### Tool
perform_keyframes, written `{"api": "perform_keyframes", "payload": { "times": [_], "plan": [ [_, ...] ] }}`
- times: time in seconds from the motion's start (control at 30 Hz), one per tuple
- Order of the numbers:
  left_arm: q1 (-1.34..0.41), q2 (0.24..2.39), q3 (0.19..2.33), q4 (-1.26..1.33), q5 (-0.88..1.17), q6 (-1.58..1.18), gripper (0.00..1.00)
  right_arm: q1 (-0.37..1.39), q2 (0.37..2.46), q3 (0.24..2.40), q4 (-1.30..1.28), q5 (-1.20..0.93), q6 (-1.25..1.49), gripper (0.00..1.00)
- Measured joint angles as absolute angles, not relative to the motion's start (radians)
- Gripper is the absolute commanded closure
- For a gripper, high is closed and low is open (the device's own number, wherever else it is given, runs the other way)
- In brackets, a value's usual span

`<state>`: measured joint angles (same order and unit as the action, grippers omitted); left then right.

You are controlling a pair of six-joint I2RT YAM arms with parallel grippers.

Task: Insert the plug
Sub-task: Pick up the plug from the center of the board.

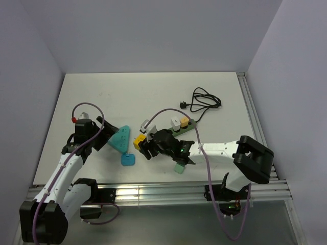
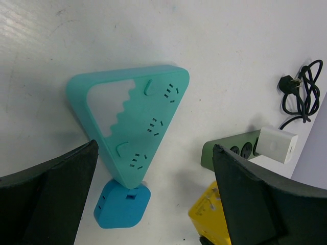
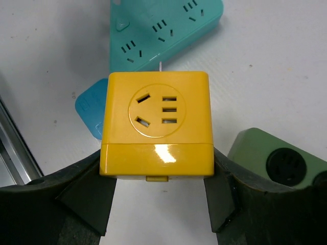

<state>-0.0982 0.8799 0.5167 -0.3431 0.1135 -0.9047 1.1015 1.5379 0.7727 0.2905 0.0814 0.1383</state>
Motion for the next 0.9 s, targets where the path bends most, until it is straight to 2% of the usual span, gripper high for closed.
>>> {"api": "perform_keyframes", "payload": {
  "times": [0.33, 0.67, 0.9],
  "plan": [
    [-0.063, 0.884, 0.514, -0.312, 0.088, -0.911, 0.0, 1.024, 1.438, 0.78, 0.194, 0.075, 0.097, 1.0],
    [0.054, 0.903, 0.505, -0.279, 0.094, -0.905, 0.0, 0.963, 1.418, 0.776, 0.223, 0.031, 0.092, 1.0],
    [0.068, 0.956, 0.475, -0.239, 0.093, -0.905, 0.01, 0.963, 1.429, 0.746, 0.265, 0.01, 0.093, 1.0]
  ]
}}
